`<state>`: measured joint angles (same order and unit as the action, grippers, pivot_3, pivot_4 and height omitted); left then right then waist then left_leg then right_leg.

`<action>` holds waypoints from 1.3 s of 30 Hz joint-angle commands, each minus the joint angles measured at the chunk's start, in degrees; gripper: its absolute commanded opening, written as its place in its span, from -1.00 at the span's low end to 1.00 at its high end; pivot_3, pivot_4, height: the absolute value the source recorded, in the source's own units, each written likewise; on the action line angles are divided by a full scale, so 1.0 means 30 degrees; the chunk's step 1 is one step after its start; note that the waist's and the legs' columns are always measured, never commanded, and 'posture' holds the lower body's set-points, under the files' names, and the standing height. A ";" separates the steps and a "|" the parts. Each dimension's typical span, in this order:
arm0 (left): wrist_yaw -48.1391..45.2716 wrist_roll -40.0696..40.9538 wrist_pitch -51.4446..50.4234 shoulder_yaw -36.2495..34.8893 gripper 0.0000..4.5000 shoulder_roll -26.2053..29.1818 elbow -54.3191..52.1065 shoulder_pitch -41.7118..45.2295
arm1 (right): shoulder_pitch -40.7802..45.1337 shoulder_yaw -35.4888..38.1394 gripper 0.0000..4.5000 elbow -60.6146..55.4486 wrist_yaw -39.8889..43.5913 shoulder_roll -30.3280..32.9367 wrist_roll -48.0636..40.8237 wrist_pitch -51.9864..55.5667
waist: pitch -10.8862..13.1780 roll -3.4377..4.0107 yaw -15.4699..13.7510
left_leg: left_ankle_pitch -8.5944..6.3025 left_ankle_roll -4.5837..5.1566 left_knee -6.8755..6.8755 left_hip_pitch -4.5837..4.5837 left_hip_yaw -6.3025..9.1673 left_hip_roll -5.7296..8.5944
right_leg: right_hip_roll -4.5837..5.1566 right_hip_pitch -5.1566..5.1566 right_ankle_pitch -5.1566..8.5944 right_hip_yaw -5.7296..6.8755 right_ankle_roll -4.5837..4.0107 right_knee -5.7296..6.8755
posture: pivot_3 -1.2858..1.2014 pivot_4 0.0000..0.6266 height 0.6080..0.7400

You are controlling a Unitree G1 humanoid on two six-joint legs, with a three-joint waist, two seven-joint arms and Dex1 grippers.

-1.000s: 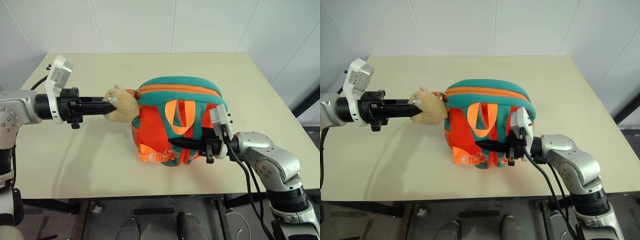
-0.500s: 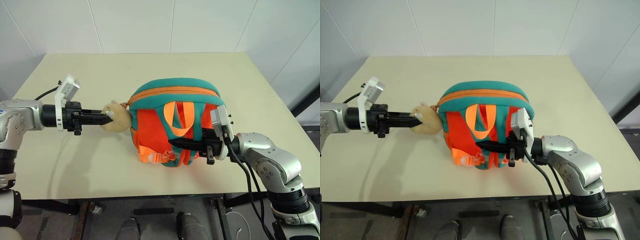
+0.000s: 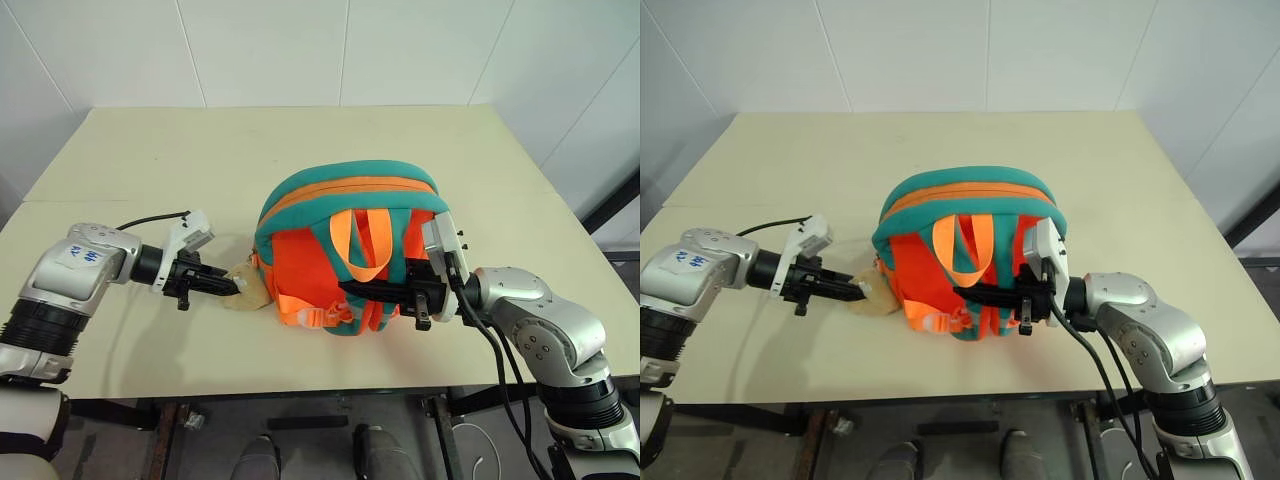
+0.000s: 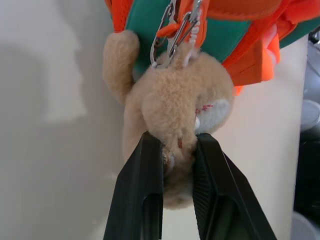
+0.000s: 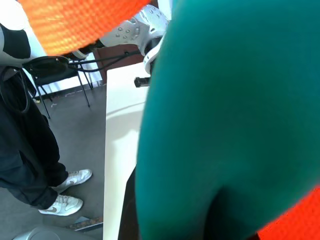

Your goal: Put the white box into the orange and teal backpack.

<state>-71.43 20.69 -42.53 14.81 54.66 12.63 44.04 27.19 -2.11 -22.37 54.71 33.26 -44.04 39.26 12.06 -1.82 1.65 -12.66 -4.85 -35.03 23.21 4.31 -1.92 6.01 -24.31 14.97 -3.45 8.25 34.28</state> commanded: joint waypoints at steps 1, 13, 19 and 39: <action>0.0141 -0.0869 0.0424 -0.0043 -0.81 -0.0552 0.0955 -0.0012 | 0.0227 0.0851 -1.00 -0.0852 -0.0400 0.0239 -0.0688 0.0307 | -0.0003 0.0003 -0.0004 | 0.0000 0.0000 0.0000 -0.0002 0.0000 0.0000 | -0.0001 0.0000 0.0000 0.0000 0.0000 0.0000 | 0.03 -0.52 1.00; 0.0557 0.0558 0.1224 -0.4159 0.34 -0.1351 0.0949 -0.0724 | -0.0733 0.3151 0.14 -0.2483 -0.0459 0.3703 -0.2382 0.2570 | 0.0001 -0.0001 -0.0049 | -0.0005 0.0018 0.0001 0.0016 0.0001 0.0000 | 0.0003 -0.0001 -0.0020 0.0000 0.0036 -0.0006 | 0.03 -0.52 1.00; 0.1140 0.0348 0.4537 -0.6187 1.00 -0.1206 0.1267 -0.2189 | -0.3147 0.6644 0.98 -0.3652 -0.0598 0.6705 -0.3357 0.3943 | 0.0002 -0.0006 -0.0051 | -0.0021 0.0021 0.0002 0.0015 -0.0001 -0.0002 | 0.0002 -0.0005 -0.0021 0.0002 0.0038 -0.0017 | 0.03 -0.52 1.00; -0.3050 0.4041 1.1799 -1.1280 1.00 -0.4866 0.5853 -0.1604 | -1.0117 1.4402 0.98 -0.0528 0.1063 0.6680 0.0177 -0.1078 | -0.0008 -0.0020 -0.0008 | -0.0020 0.0045 -0.0023 -0.0132 -0.0080 0.0000 | 0.0045 0.0242 -0.0163 0.0015 0.0039 -0.0306 | 0.03 -0.52 1.00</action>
<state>-79.78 32.19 -7.53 -19.09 39.99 30.23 37.70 -3.02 39.10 -21.82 58.73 53.63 -42.74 36.88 12.03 -1.88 1.62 -12.72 -4.72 -35.08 22.81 4.07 -1.92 6.15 -23.59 14.49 -3.40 8.36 33.38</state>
